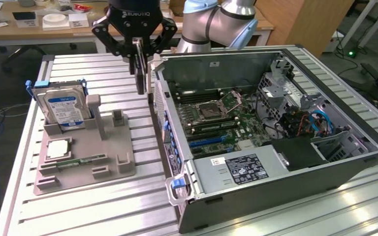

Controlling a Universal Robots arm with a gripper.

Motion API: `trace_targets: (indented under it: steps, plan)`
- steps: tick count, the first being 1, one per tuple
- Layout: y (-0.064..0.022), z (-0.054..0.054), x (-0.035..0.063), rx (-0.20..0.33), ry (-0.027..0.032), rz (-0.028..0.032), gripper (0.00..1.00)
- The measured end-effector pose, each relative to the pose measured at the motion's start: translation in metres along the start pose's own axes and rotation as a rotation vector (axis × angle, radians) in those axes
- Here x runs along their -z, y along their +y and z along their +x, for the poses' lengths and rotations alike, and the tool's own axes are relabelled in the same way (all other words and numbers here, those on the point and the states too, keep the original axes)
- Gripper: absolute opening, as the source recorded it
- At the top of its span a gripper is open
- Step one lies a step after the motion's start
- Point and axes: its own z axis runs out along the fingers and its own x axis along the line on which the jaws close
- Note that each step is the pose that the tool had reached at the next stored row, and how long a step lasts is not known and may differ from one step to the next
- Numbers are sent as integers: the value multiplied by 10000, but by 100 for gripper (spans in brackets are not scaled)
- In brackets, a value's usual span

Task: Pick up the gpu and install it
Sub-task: 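Pick up the gpu and move the gpu toward the slot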

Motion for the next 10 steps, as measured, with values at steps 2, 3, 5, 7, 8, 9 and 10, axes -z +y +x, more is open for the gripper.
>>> trace_targets:
  steps: [2, 3, 5, 7, 8, 9, 10]
  plan:
    - [0, -9, 0, 0, 0, 0, 28]
    - [0, -14, 0, 0, 0, 0, 28]
    - [0, -22, 0, 0, 0, 0, 28]
    - [0, -33, 0, 0, 0, 0, 28]
    - [0, -37, 0, 0, 0, 0, 28]
    - [1, -42, 0, 0, -1, 0, 28]
    - [1, -47, 0, 1, 0, 0, 28]
